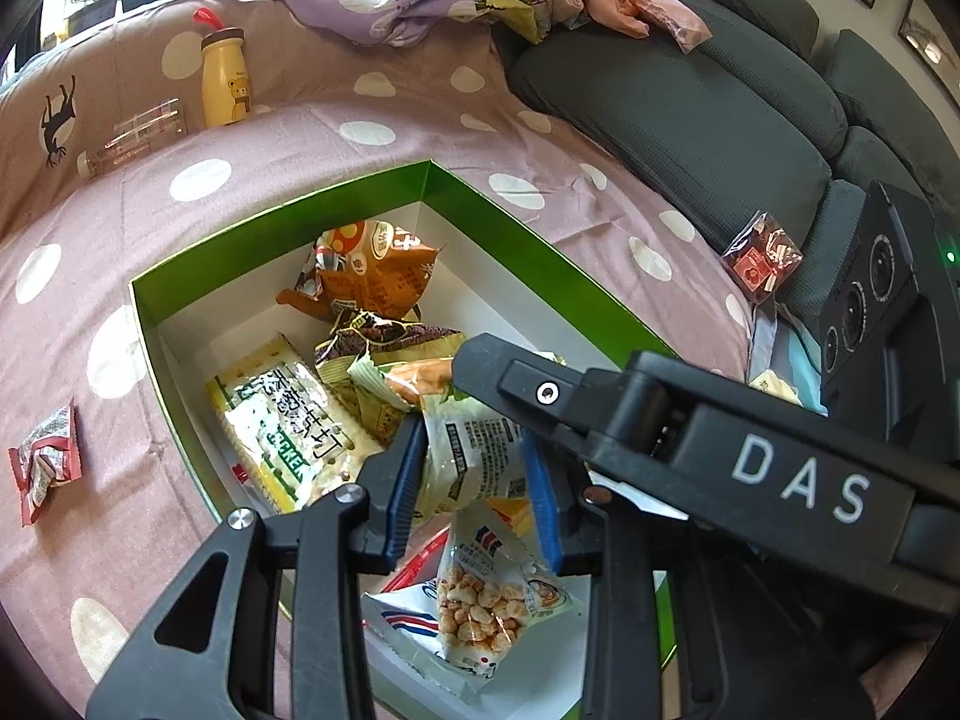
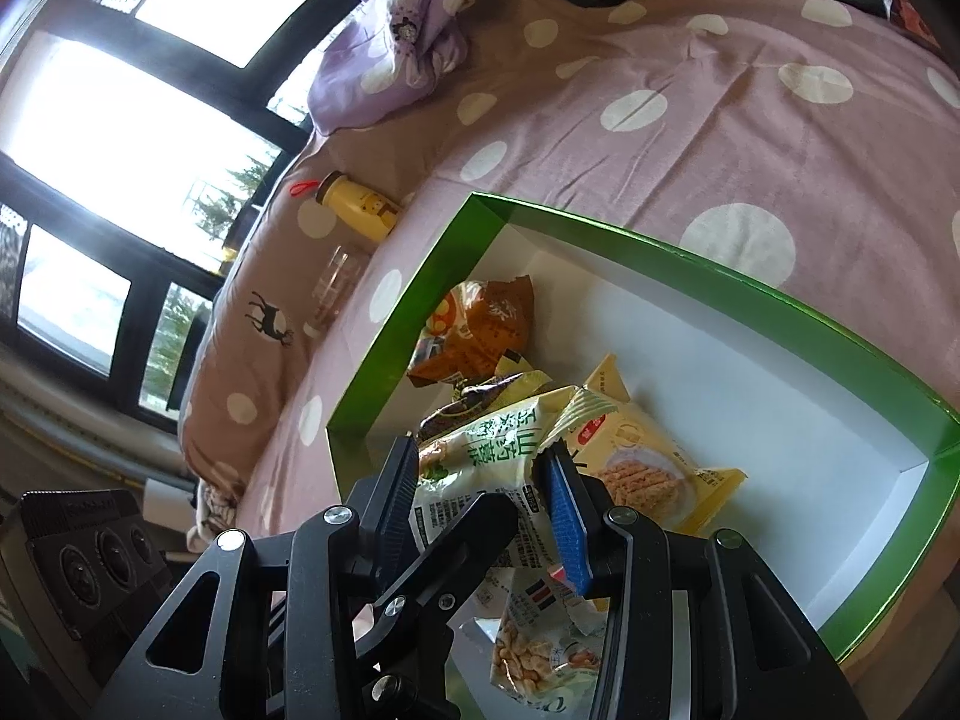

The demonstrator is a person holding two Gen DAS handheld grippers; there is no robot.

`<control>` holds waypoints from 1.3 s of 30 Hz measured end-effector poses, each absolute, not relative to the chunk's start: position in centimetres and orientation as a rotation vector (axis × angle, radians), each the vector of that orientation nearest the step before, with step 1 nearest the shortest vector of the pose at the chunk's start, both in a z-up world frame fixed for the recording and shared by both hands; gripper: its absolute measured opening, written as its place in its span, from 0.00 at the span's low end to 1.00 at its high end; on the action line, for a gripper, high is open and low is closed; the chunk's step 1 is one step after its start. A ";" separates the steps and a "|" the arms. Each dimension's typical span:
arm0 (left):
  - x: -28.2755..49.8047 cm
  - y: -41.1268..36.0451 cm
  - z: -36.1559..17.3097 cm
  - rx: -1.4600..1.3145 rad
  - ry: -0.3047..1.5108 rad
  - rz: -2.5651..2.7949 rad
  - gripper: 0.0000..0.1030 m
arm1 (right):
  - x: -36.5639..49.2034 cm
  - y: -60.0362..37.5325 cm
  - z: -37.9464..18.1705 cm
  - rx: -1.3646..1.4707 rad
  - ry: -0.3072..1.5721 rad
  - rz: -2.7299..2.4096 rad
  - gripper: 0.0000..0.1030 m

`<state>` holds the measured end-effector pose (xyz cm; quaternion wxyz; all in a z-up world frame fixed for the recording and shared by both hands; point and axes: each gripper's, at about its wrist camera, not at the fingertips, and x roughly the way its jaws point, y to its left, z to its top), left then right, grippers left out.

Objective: Organize snacks
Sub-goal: 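Lower the bag into the green box and open the right gripper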

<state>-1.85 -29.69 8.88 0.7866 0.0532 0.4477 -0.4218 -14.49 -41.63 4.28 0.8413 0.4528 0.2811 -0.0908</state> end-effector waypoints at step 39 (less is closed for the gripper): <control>-0.8 -30.5 6.9 0.131 1.062 -0.890 0.31 | -13.5 -42.3 2.6 0.974 0.671 -0.277 0.44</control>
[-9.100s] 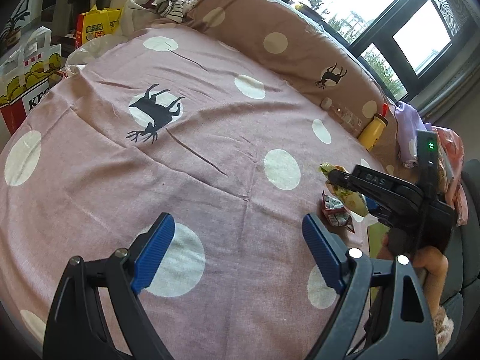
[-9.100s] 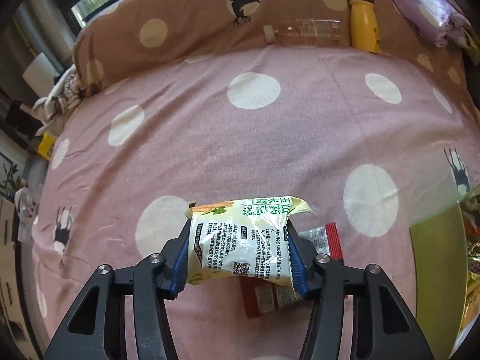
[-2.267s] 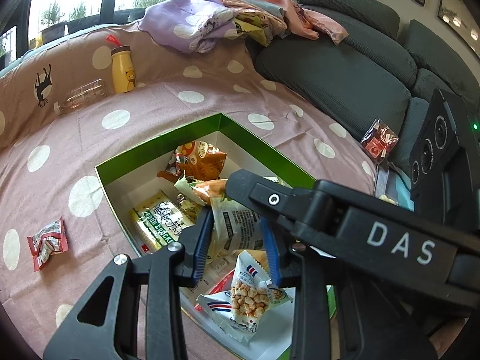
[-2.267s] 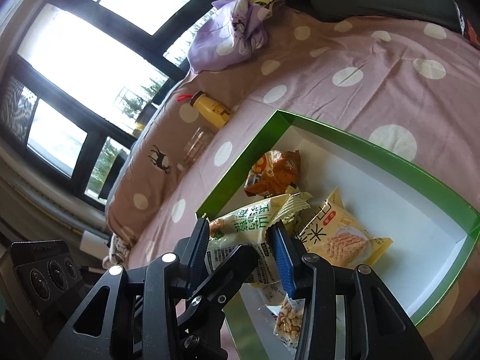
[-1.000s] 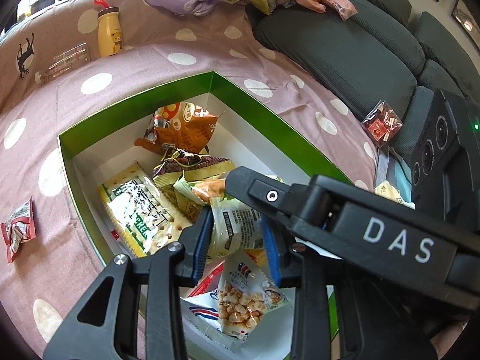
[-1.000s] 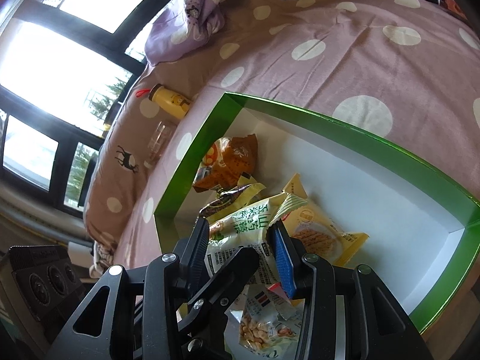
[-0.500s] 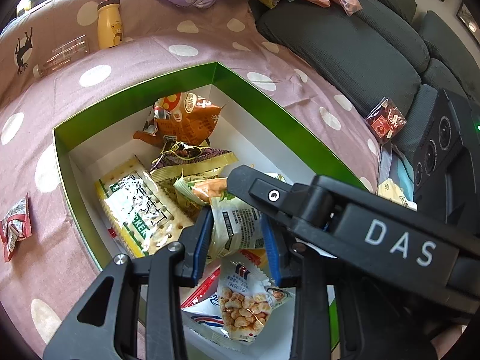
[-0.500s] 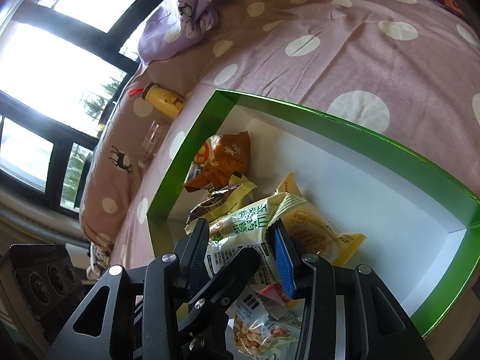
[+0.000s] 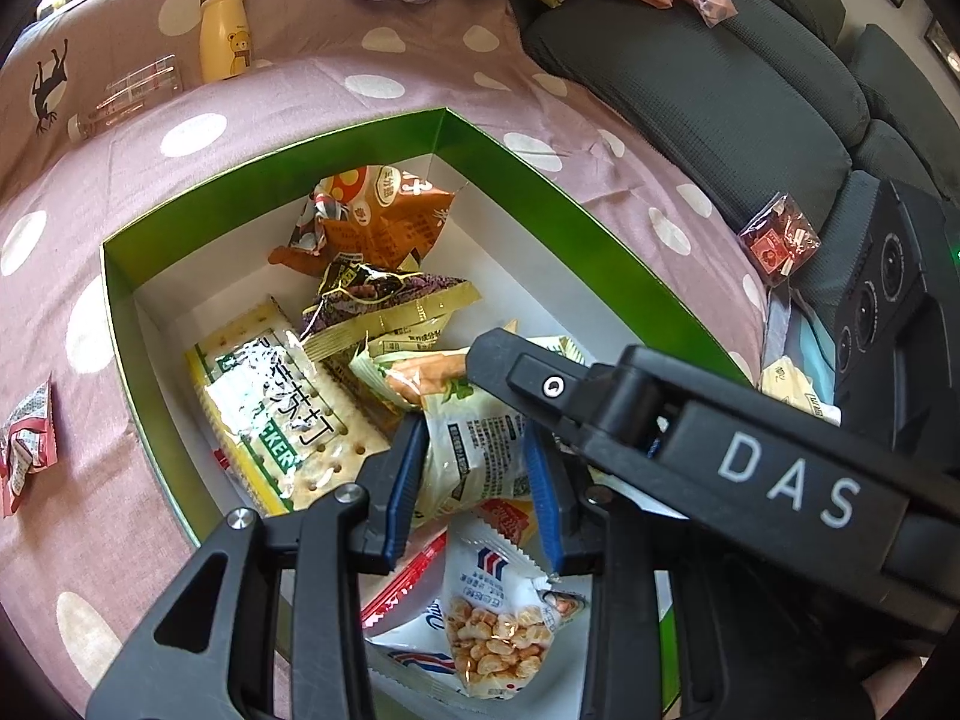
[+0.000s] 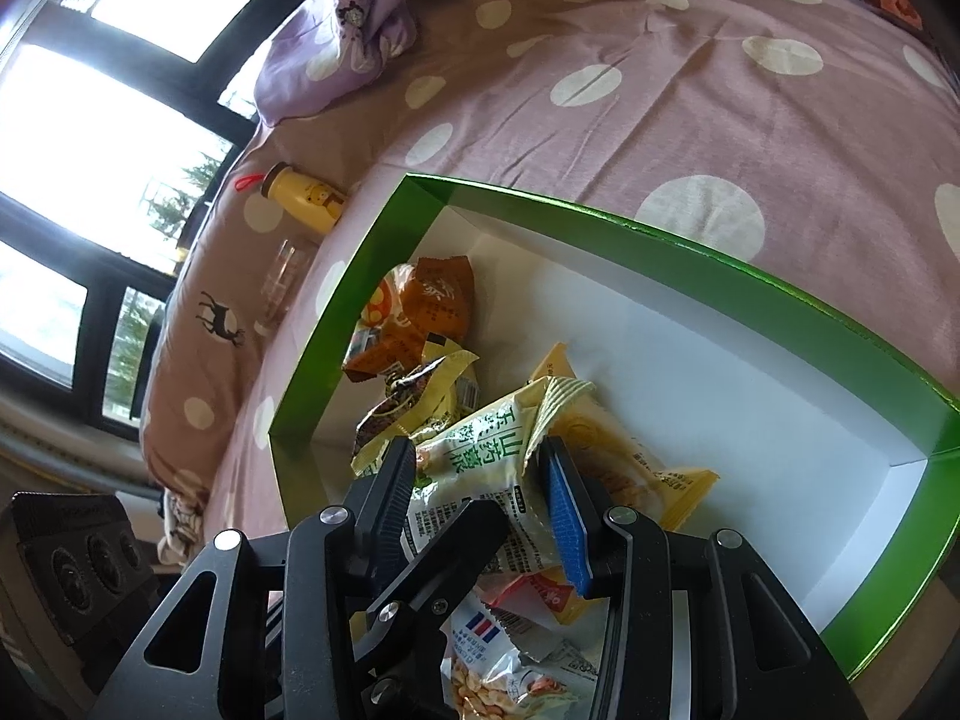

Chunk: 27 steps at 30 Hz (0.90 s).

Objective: Organize snacks
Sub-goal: 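Lower the bag into the green box and open the right gripper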

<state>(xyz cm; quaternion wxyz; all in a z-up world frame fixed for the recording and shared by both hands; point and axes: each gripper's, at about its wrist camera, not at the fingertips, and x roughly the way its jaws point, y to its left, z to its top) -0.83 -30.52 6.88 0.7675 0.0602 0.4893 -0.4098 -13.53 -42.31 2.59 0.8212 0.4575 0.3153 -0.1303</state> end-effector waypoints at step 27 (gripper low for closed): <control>-0.5 -30.7 6.5 0.133 1.084 -0.869 0.34 | -13.3 -42.2 2.5 0.972 0.681 -0.320 0.44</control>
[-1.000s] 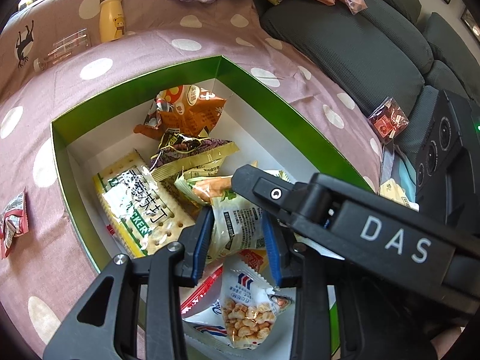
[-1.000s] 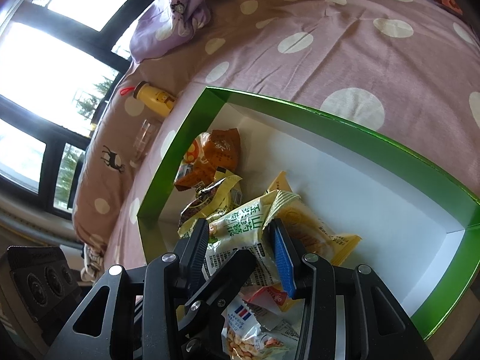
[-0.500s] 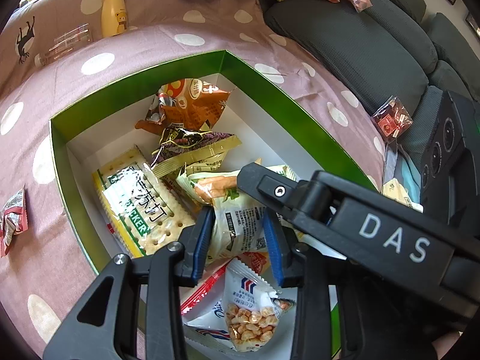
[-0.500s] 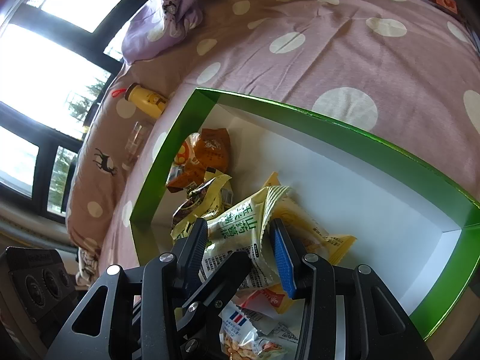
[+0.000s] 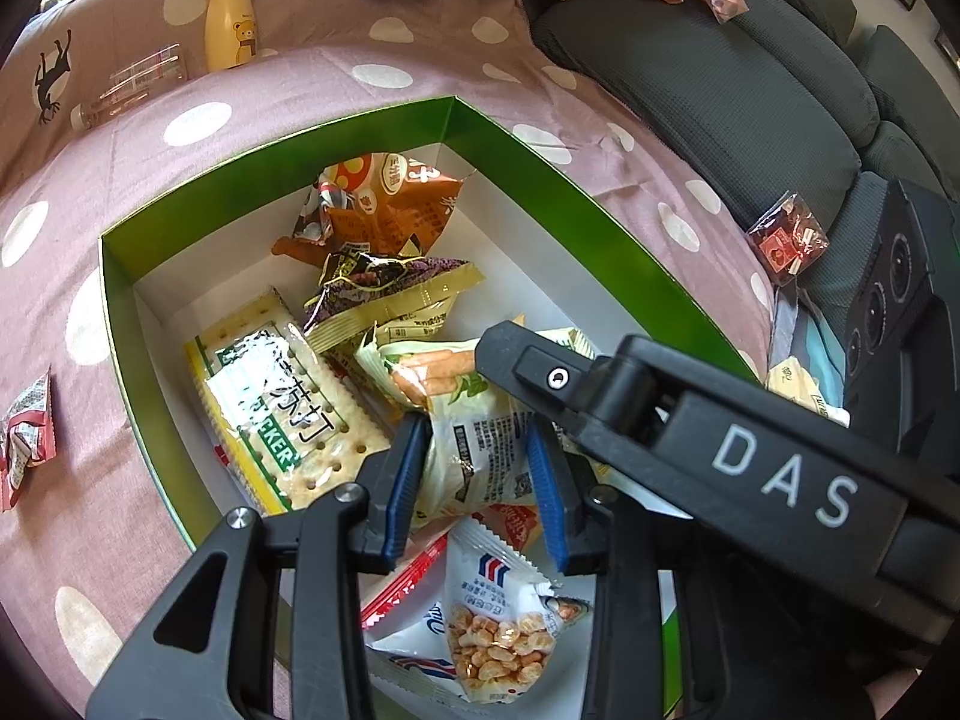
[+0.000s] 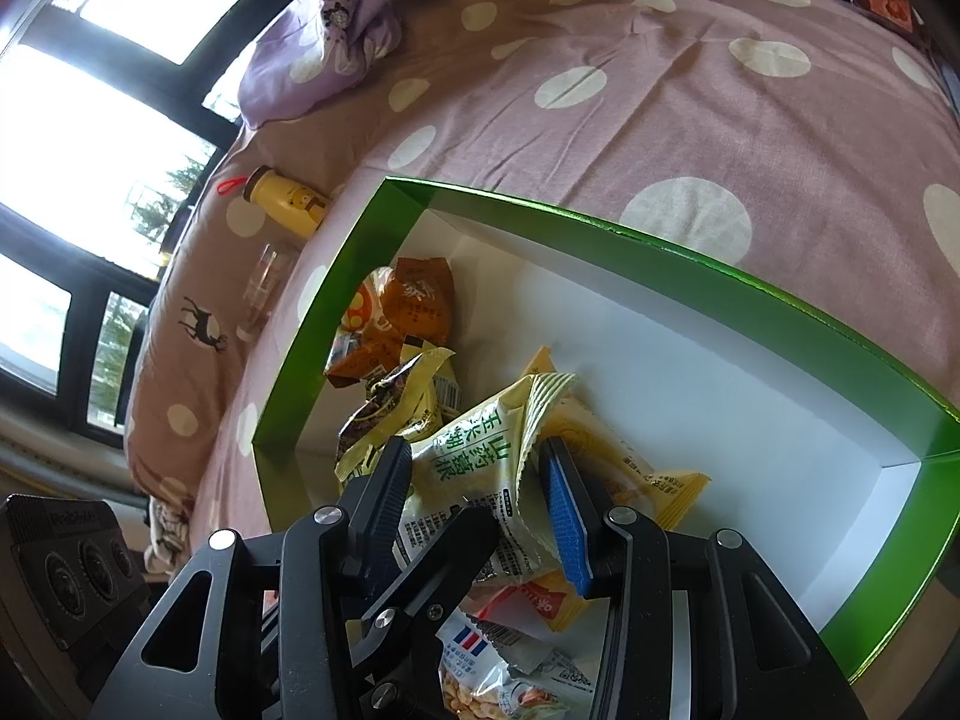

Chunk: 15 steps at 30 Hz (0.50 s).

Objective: Organize snacks
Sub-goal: 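Lower the bag into the green box and open the right gripper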

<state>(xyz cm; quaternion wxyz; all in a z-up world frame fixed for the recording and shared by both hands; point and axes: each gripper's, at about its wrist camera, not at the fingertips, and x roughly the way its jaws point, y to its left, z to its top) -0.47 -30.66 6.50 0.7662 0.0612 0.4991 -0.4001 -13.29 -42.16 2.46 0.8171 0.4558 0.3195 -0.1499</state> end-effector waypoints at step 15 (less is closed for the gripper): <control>-1.1 -30.8 6.4 0.138 1.045 -0.860 0.39 | -13.4 -42.3 2.3 0.972 0.672 -0.319 0.49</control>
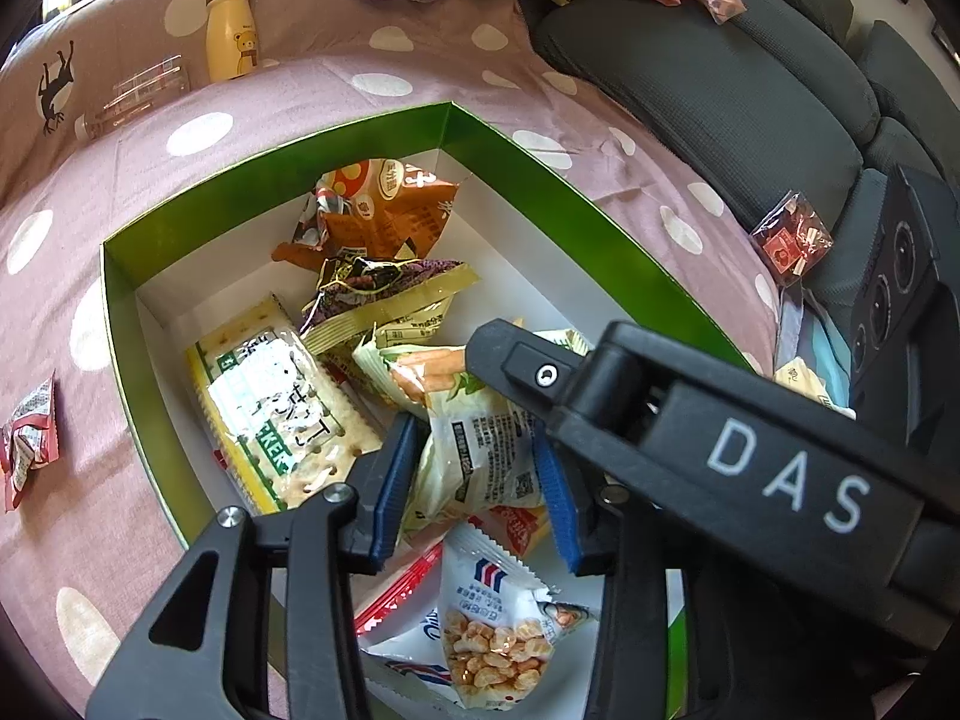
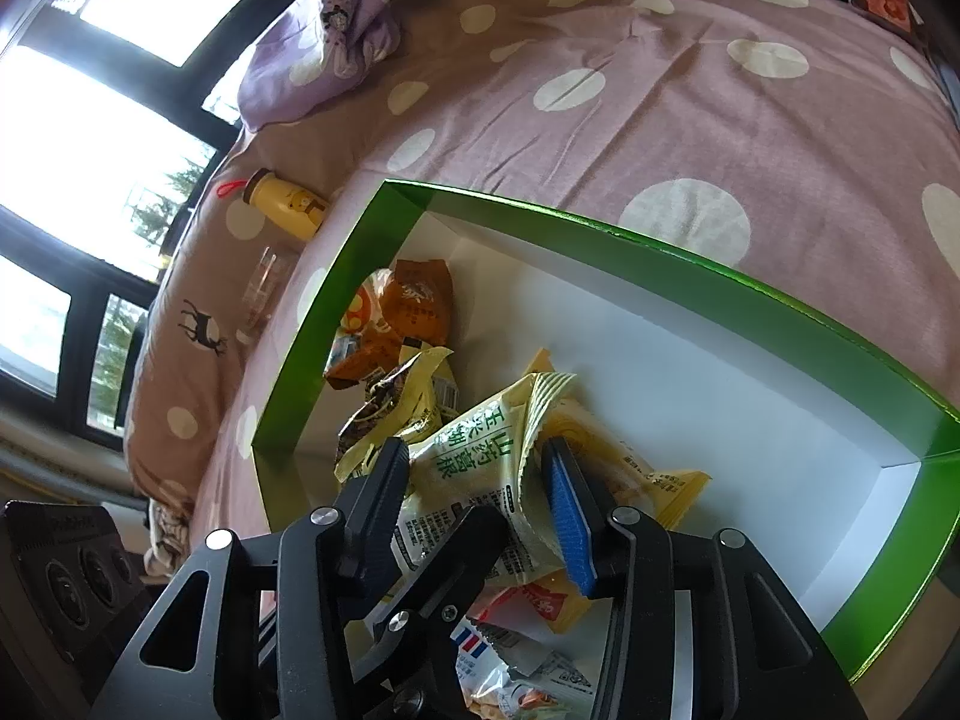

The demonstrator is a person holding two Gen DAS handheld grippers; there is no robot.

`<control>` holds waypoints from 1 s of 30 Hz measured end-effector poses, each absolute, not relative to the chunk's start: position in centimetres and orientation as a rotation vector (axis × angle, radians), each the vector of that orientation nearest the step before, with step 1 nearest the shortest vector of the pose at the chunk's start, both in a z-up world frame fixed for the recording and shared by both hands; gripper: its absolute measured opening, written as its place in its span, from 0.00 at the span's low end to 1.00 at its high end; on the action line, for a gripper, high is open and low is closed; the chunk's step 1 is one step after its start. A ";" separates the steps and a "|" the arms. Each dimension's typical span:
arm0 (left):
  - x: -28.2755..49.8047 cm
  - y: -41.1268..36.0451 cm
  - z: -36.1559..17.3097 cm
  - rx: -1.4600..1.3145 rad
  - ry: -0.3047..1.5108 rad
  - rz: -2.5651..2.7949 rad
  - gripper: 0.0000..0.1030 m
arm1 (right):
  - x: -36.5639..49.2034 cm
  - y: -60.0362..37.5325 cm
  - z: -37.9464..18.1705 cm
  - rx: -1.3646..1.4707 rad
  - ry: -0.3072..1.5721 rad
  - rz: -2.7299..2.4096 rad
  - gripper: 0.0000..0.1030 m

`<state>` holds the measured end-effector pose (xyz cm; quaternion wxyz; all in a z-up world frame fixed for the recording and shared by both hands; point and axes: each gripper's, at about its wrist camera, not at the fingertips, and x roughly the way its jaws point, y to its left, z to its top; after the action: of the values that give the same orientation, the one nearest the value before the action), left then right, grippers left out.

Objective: Organize snacks
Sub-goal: 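Lower the bag into the green box and open the right gripper, then move the right gripper to the red-and-white wrapper on the bed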

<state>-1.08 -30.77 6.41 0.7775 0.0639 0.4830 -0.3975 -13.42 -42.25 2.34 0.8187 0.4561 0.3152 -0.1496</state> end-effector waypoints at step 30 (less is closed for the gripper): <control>-4.6 -19.6 13.4 -0.049 0.791 -0.779 0.82 | -16.0 -37.2 8.2 0.733 0.547 -0.435 0.79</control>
<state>-4.65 -19.56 13.37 0.8497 -0.0230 0.3754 -0.3696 -15.99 -37.23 8.19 0.8746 0.3510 0.2618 -0.2084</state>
